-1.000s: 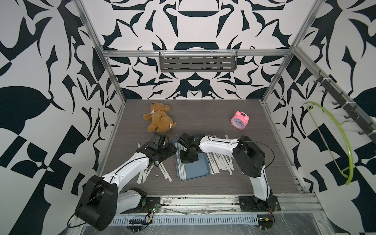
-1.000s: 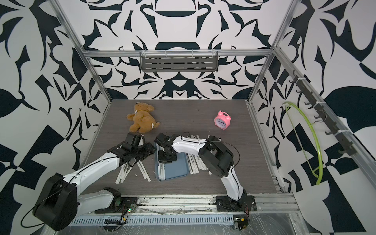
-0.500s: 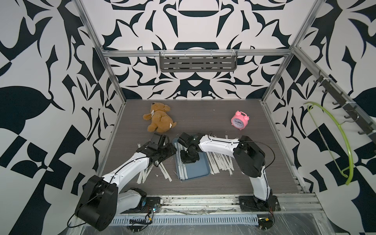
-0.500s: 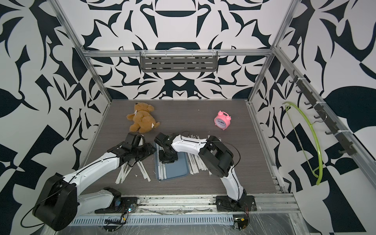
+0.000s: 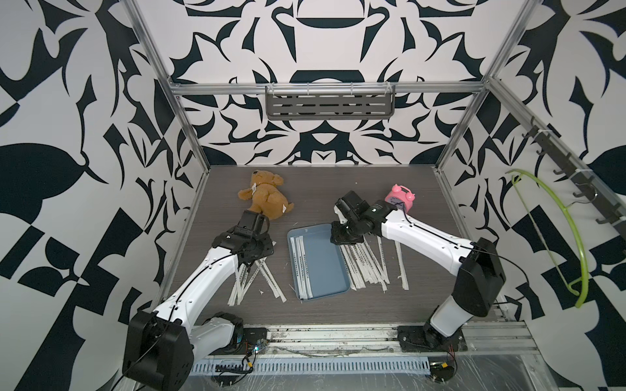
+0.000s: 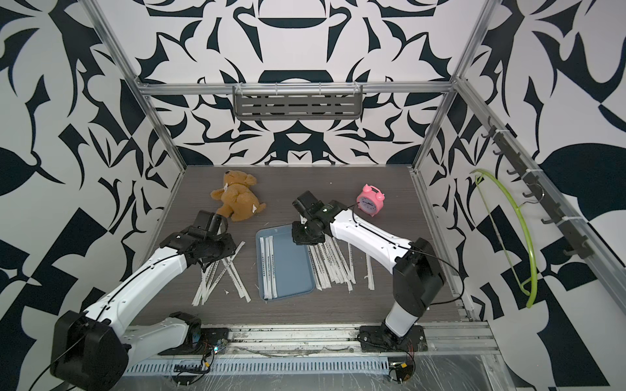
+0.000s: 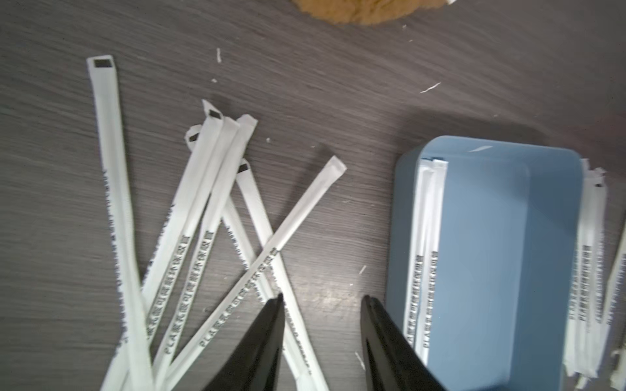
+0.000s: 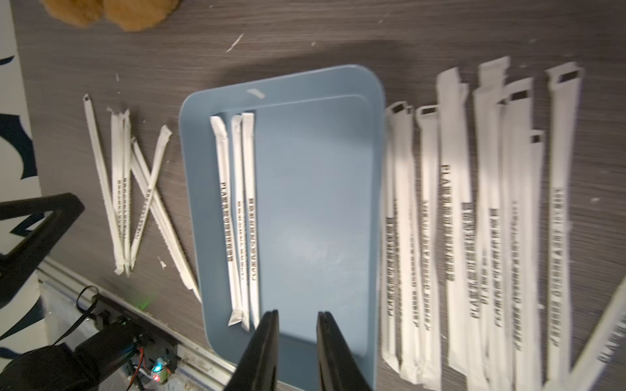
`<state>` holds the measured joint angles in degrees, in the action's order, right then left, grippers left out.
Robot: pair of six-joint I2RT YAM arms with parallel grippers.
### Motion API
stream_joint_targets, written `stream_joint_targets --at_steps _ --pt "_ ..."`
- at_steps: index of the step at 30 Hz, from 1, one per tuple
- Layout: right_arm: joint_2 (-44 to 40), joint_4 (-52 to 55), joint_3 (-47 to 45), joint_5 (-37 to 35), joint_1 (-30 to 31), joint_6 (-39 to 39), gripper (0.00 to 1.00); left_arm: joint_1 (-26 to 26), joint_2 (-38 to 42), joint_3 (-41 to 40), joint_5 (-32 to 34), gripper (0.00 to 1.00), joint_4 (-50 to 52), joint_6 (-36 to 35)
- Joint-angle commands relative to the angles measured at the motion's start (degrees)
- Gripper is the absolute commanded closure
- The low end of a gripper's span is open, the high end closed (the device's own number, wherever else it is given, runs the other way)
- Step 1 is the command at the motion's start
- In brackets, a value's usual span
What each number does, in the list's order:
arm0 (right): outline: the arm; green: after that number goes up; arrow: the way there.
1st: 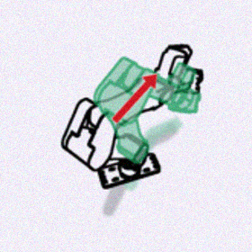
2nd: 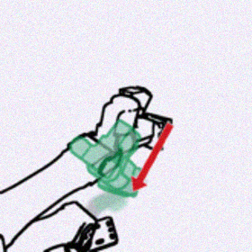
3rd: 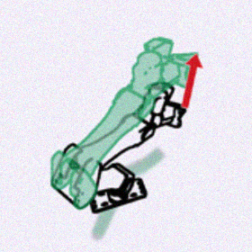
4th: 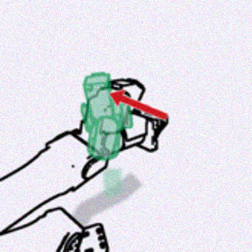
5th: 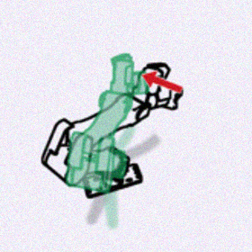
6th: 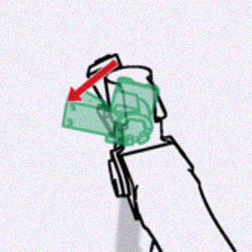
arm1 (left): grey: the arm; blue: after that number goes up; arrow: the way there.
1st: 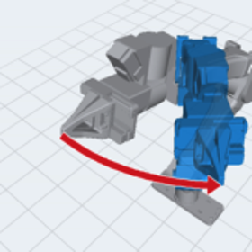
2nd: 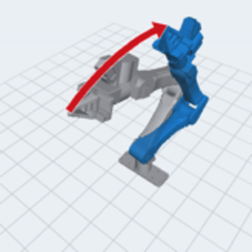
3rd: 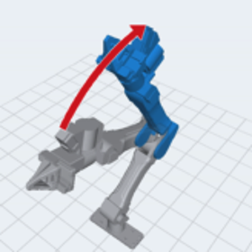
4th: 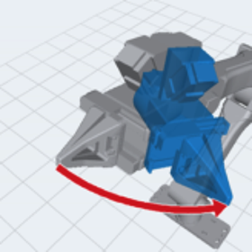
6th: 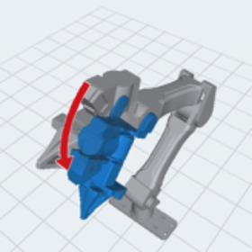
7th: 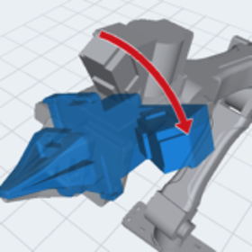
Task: Put the straws into the storage box
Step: Pick up the straw from the center of the board.
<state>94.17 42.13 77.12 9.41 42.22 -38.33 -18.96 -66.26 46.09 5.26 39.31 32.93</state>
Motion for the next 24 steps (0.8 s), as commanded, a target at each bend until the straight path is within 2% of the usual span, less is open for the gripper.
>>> stream_joint_targets --at_steps 1,12,24 --pt "-1.45 2.18 -3.40 -1.60 -1.87 2.69 0.74 0.64 -3.06 0.26 -1.20 0.53 4.10 -3.30" --pt "-7.25 3.04 -11.88 -0.99 -17.14 9.01 0.74 1.21 -11.49 0.89 -0.95 0.48 1.40 -4.63" --pt "-11.39 0.66 -16.59 0.52 -25.42 10.43 0.64 1.21 -12.56 2.66 -1.75 0.47 -0.35 -3.75"
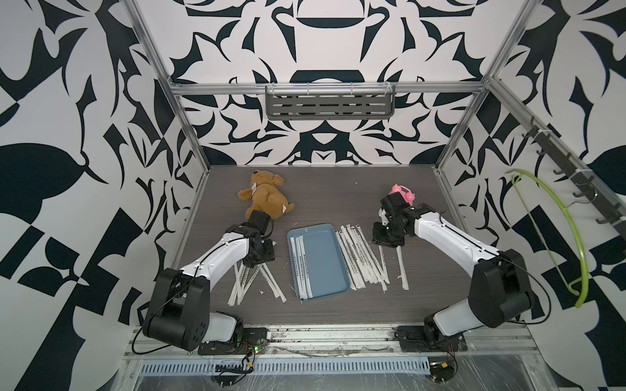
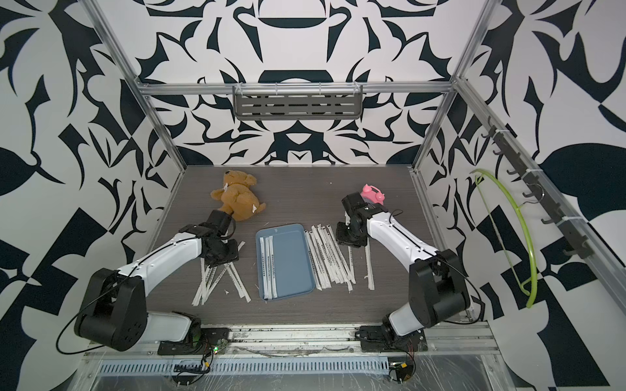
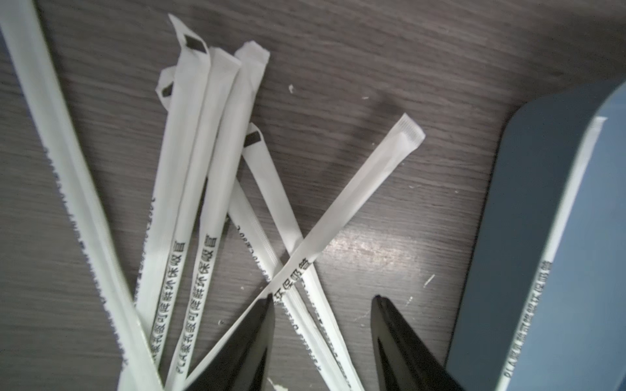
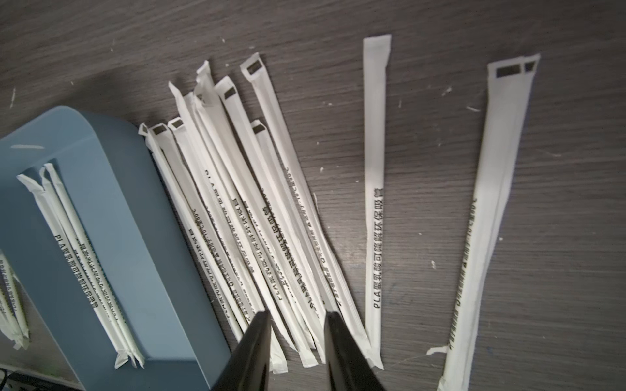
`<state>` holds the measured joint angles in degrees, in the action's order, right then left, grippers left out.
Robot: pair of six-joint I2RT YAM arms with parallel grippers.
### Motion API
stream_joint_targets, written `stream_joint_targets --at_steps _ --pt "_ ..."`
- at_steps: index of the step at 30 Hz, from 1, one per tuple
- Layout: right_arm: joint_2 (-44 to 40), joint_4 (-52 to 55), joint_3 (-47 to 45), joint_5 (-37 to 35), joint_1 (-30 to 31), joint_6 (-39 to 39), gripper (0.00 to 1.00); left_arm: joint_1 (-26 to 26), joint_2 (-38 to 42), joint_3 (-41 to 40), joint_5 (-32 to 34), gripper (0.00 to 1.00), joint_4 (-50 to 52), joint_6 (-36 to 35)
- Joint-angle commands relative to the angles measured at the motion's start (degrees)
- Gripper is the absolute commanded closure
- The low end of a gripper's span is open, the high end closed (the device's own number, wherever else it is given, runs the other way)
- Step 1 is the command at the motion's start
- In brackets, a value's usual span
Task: Put the straws into the storage box
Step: Pick up the straw from the center of the board.
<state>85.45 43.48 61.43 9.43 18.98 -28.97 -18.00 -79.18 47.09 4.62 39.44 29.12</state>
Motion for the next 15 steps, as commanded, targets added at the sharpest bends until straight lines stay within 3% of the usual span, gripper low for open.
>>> stream_joint_targets --at_steps 1,7,15 --pt "-3.45 -1.46 -1.49 0.51 -2.91 1.60 0.61 0.25 0.46 1.88 -1.40 0.47 -0.61 0.06" --pt "-6.61 -4.80 -4.27 1.16 -3.54 8.17 0.52 0.25 1.44 1.83 -2.25 0.47 -2.04 0.55" --pt "-5.65 -3.23 -4.17 0.64 -6.84 3.62 0.54 0.18 4.29 0.61 -3.58 0.45 -3.76 2.39"
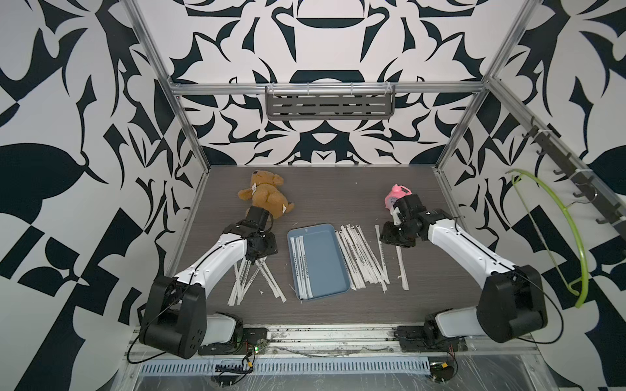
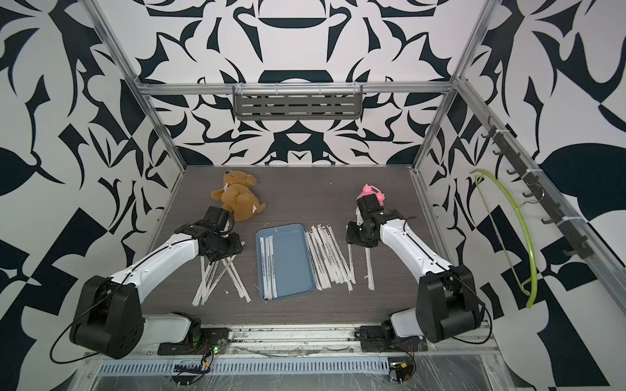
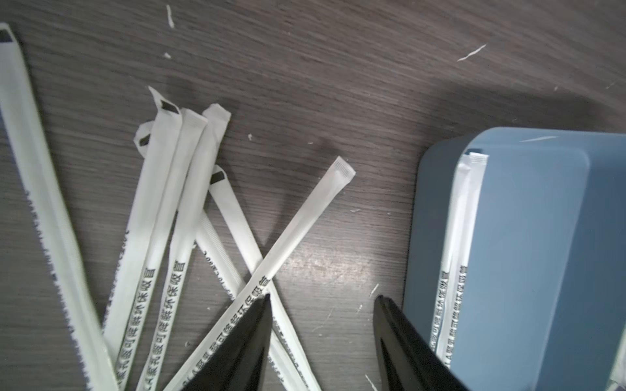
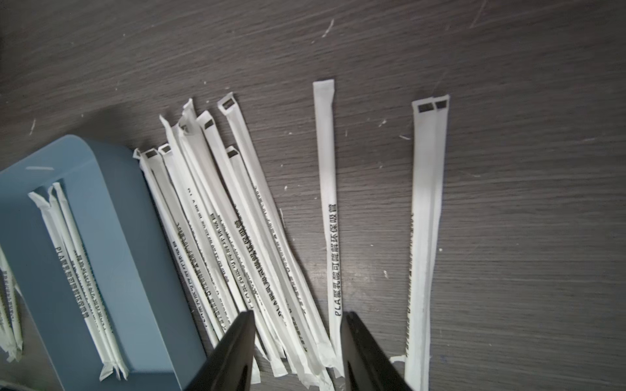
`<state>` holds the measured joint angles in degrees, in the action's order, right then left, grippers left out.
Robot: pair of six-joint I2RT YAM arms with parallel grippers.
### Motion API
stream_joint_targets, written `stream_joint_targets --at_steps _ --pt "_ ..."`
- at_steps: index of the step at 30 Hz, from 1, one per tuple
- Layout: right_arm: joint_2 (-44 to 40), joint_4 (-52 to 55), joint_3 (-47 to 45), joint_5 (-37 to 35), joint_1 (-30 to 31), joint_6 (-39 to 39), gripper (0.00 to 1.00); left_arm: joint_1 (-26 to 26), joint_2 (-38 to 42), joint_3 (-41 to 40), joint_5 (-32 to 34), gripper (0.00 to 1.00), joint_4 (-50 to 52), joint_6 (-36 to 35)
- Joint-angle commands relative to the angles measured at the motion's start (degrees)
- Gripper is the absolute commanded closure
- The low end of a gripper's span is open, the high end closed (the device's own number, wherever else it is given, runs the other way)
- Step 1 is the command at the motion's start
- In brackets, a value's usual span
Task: Put the straws into the storage box
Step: Pick up the straw from the center of the board.
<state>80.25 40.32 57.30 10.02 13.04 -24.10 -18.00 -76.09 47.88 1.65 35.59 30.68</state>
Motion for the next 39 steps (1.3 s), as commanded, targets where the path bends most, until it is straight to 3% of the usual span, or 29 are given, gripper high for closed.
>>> stream_joint_targets --at_steps 1,10,20,28,39 --pt "-0.59 0.51 0.16 -0.67 -0.94 -1.52 0.54 0.17 1.32 -0.07 -0.28 0.45 0.70 0.69" --pt "-2.62 3.65 -1.68 -2.69 -1.63 -2.46 0.57 0.22 1.86 0.97 1.94 0.46 4.01 -0.95" --pt "-5.44 3.38 -2.79 -1.09 -1.61 -3.51 0.59 0.25 -9.49 11.13 3.93 0.55 12.54 -11.01" --pt "-5.06 2.31 -3.05 0.13 -1.61 -3.50 0.59 0.25 -18.42 17.03 -0.19 0.53 17.11 -19.13" --pt "-4.42 1.43 -2.89 1.12 -1.10 -3.93 0.60 0.33 -25.15 18.32 0.36 0.55 16.66 -21.78"
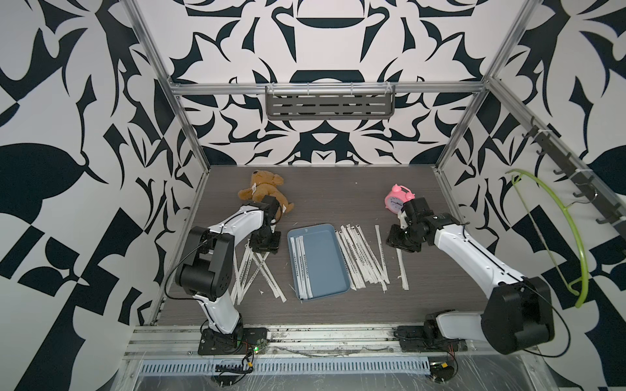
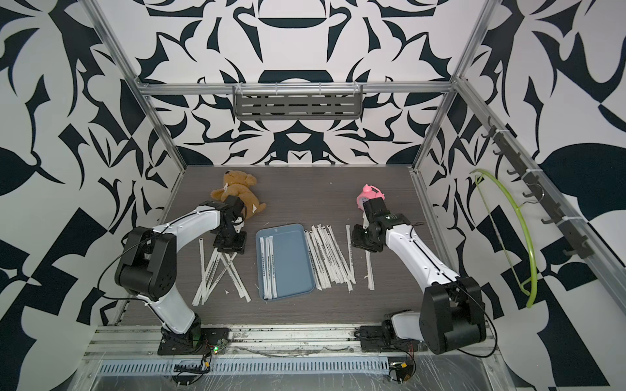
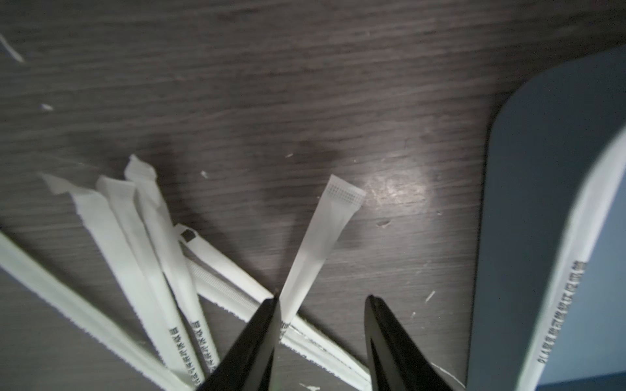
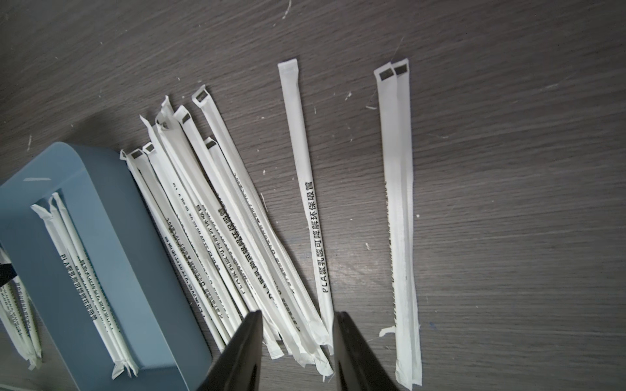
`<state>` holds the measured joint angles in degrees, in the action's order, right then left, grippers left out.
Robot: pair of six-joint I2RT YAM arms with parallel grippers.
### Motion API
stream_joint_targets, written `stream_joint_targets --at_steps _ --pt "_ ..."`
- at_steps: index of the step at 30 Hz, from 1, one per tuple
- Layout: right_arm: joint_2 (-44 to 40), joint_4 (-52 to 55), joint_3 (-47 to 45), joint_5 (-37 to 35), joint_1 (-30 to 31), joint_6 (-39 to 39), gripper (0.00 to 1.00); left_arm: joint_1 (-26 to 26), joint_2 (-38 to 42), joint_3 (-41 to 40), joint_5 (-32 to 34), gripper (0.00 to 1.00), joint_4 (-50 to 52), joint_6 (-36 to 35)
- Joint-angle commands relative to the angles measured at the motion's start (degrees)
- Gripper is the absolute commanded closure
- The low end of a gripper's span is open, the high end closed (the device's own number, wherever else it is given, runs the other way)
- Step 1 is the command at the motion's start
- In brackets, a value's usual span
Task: Put the straws into the storage box
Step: Pick up the straw from the center of the board.
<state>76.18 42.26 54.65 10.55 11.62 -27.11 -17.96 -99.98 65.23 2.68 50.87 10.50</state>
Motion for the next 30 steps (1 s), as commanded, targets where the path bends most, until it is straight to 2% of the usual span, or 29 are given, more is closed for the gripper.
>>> stream_joint_targets --at_steps 1,11,21,25,30 --pt "-0.38 -0.51 -0.25 0.54 0.42 -1.01 0.60 0.38 -1.75 0.94 -0.57 0.56 1.14 -1.88" --pt "-0.68 -0.56 -0.31 0.53 0.99 -1.80 0.60 0.47 -6.79 4.13 5.67 0.71 2.39 -4.48" --pt "-0.25 -0.62 0.00 0.19 1.93 -2.44 0.61 0.47 -5.80 6.74 3.51 0.89 2.98 -3.63" --pt "0.18 -0.77 0.36 0.01 2.40 -2.51 0.61 0.38 -4.53 8.62 2.36 0.93 5.47 -1.29" --pt "0.61 -0.82 0.83 -0.24 2.95 -2.76 0.61 -0.63 4.07 10.43 -0.17 1.00 11.69 8.86"
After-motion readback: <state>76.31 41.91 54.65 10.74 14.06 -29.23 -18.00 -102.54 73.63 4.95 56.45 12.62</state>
